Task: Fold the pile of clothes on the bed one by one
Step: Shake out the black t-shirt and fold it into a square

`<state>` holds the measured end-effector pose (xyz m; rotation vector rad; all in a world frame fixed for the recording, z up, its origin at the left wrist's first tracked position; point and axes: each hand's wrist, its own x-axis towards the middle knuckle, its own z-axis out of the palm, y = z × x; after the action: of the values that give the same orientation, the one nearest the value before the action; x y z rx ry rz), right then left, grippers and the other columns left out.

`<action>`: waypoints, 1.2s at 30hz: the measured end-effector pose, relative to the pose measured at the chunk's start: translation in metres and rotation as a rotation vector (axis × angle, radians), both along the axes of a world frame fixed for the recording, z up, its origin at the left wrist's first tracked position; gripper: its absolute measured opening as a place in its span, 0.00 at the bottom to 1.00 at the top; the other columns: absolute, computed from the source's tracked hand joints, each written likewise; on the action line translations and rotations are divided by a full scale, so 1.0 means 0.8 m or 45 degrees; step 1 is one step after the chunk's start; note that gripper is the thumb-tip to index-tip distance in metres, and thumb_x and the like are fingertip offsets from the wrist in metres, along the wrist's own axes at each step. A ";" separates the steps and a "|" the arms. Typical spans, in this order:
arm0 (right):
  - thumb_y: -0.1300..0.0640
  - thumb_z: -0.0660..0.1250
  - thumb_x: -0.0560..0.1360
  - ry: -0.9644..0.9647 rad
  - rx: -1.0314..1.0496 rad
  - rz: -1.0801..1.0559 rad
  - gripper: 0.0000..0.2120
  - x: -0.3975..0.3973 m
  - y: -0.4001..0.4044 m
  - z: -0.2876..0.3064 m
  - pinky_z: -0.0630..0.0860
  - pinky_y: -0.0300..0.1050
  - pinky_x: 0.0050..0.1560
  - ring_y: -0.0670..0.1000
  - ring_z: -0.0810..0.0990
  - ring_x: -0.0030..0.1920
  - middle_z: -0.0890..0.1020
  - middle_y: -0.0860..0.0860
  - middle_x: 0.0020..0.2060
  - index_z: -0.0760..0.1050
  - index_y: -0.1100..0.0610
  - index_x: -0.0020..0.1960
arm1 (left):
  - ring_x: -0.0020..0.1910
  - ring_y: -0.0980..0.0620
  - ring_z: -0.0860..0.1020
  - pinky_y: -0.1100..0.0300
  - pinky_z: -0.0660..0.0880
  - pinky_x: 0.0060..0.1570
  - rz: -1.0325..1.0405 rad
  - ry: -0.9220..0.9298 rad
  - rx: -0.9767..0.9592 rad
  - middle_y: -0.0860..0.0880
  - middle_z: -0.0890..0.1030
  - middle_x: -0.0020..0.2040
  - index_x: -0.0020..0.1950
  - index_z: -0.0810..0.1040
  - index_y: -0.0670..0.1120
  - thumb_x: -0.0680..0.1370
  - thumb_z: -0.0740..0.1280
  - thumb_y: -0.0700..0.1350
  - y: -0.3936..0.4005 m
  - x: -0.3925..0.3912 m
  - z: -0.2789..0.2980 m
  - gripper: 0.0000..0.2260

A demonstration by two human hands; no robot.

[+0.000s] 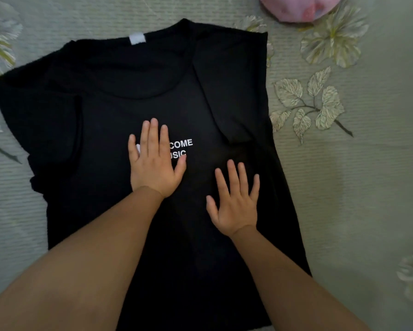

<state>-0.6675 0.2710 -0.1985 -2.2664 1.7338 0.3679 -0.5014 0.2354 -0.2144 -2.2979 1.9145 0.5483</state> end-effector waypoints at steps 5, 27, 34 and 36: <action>0.47 0.68 0.68 -0.098 -0.109 -0.006 0.29 -0.004 0.009 -0.013 0.59 0.69 0.63 0.63 0.69 0.66 0.71 0.61 0.66 0.71 0.59 0.65 | 0.73 0.40 0.57 0.44 0.47 0.70 -0.173 0.152 -0.147 0.37 0.62 0.72 0.70 0.63 0.35 0.78 0.59 0.48 0.019 0.004 0.003 0.24; 0.43 0.67 0.71 -0.253 0.210 0.579 0.32 -0.144 0.277 0.020 0.50 0.64 0.69 0.62 0.60 0.71 0.63 0.59 0.71 0.66 0.60 0.69 | 0.75 0.48 0.48 0.45 0.39 0.70 -0.301 0.023 0.322 0.44 0.51 0.76 0.74 0.56 0.41 0.75 0.62 0.55 0.397 -0.065 0.045 0.33; 0.65 0.79 0.49 -0.178 -0.151 0.540 0.27 -0.151 0.268 0.030 0.79 0.47 0.40 0.56 0.83 0.47 0.84 0.56 0.49 0.82 0.61 0.48 | 0.58 0.31 0.74 0.41 0.71 0.54 -0.237 -0.018 -0.017 0.31 0.75 0.59 0.60 0.74 0.32 0.65 0.67 0.23 0.381 -0.042 0.053 0.23; 0.71 0.76 0.45 -0.214 -0.215 0.506 0.22 -0.144 0.253 0.033 0.75 0.42 0.32 0.56 0.82 0.35 0.84 0.57 0.37 0.81 0.62 0.38 | 0.38 0.32 0.79 0.44 0.76 0.35 -0.178 -0.100 -0.123 0.32 0.80 0.41 0.47 0.80 0.30 0.56 0.71 0.22 0.378 -0.030 0.061 0.20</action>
<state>-0.7824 0.4732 -0.1722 -2.6774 1.2723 0.1021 -0.5254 0.5378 -0.1658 -2.1820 2.0865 0.3530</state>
